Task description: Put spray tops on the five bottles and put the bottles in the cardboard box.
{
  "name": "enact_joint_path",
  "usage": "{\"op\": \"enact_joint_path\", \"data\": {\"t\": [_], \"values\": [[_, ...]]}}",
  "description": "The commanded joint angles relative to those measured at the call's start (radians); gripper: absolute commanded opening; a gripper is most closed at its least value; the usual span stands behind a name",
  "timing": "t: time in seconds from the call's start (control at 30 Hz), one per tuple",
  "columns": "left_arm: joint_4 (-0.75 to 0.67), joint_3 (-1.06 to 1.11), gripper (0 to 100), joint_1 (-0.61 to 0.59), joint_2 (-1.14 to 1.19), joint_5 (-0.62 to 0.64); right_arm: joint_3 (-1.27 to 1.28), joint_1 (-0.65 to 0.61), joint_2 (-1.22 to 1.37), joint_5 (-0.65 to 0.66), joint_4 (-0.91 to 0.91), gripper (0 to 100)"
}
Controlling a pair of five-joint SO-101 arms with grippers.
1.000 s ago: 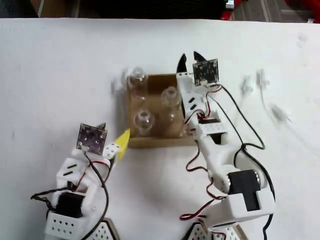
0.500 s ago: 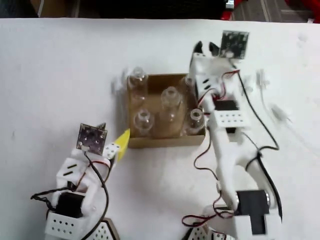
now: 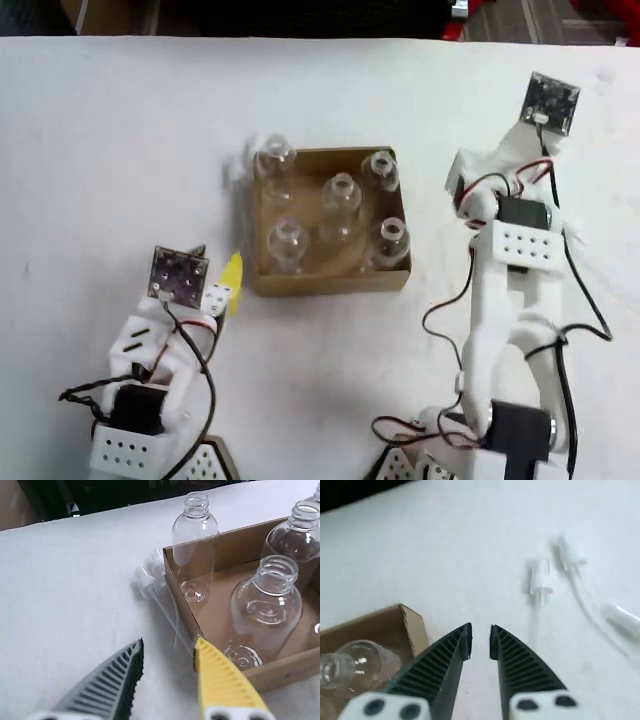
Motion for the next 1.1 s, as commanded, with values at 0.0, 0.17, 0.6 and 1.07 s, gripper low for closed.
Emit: {"op": "enact_joint_path", "data": {"t": [0.0, 0.17, 0.6, 1.07], "values": [[0.002, -0.003, 15, -0.018, -0.008, -0.005, -0.035, 0.002, 0.065, -0.006, 0.044, 1.6], [0.003, -0.008, 15, -0.018, -0.008, -0.005, -0.043, -0.061, 0.228, -0.003, 0.062, 1.6], [-0.003, -0.006, 15, -0.018, -0.008, -0.005, -0.037, -0.117, 0.277, -0.002, 0.179, 1.6], [-0.003, -0.005, 15, -0.018, -0.008, -0.008, -0.037, -0.111, 0.277, -0.002, 0.209, 1.6]]}}
